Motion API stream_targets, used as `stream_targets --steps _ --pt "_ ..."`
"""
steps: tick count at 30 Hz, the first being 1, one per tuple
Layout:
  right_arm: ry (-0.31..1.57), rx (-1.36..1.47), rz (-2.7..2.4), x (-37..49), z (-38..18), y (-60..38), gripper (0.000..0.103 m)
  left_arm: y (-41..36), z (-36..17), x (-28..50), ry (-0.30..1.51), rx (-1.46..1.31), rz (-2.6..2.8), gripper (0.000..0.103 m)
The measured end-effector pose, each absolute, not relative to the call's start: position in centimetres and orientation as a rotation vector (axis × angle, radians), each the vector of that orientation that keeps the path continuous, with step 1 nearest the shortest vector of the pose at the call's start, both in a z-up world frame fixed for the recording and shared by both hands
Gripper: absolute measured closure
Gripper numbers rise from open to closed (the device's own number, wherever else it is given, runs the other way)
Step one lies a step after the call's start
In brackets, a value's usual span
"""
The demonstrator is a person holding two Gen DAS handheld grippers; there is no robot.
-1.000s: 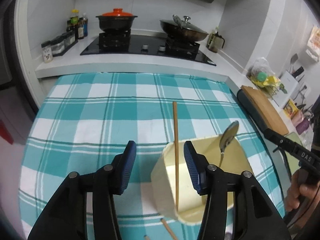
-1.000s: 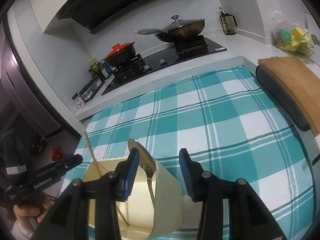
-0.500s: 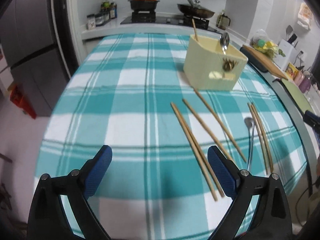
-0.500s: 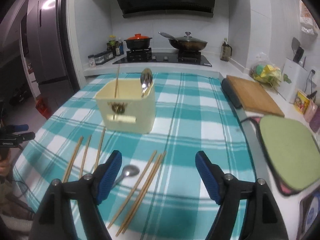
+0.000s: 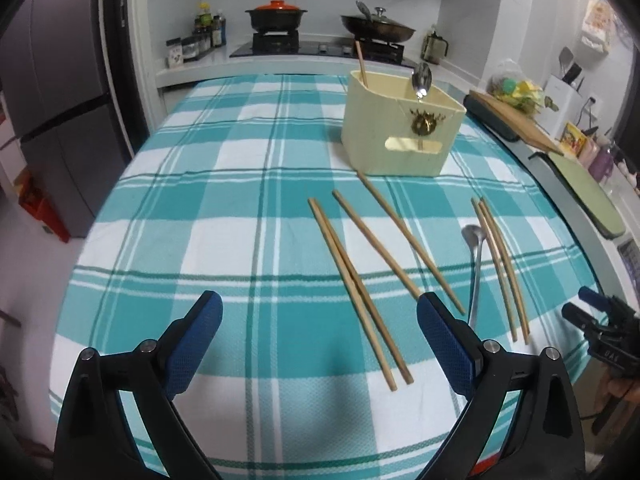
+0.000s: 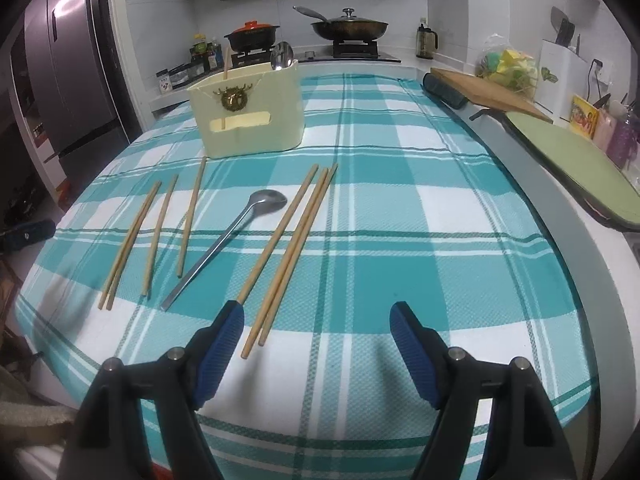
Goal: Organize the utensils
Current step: 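Move both tools back down over the remaining chopsticks on the cloth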
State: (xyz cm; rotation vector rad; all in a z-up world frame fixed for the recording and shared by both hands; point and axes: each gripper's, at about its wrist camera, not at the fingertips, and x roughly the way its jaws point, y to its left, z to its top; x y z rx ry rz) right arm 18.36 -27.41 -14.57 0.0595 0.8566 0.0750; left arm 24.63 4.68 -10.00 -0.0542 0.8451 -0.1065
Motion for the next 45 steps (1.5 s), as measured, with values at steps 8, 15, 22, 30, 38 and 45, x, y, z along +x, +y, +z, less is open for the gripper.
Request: stream_targets --steps 8,15,22,30,38,45 --pt "0.856 0.103 0.076 20.1 -14.6 -27.7 0.038 4.8 -16.4 28.5 0.975 -0.166 -0.051 0.004" --pt "0.930 0.159 0.072 23.2 -16.1 -28.7 0.063 4.4 -18.0 29.8 0.977 -0.175 0.006 0.004" --pt "0.974 0.169 0.122 27.2 -17.5 -27.2 0.074 3.7 -19.2 30.1 0.991 -0.107 0.038 0.004" --pt "1.034 0.054 0.079 29.3 -18.5 -26.1 0.081 2.7 -19.8 30.1 1.004 -0.040 0.050 0.004" --pt "1.073 -0.068 0.089 30.0 -18.8 -25.1 0.081 3.3 -19.9 30.5 1.013 -0.030 0.067 0.004" --pt "1.038 -0.059 0.042 29.7 -18.9 -26.2 0.083 4.4 -19.7 28.8 1.015 -0.029 0.060 0.015"
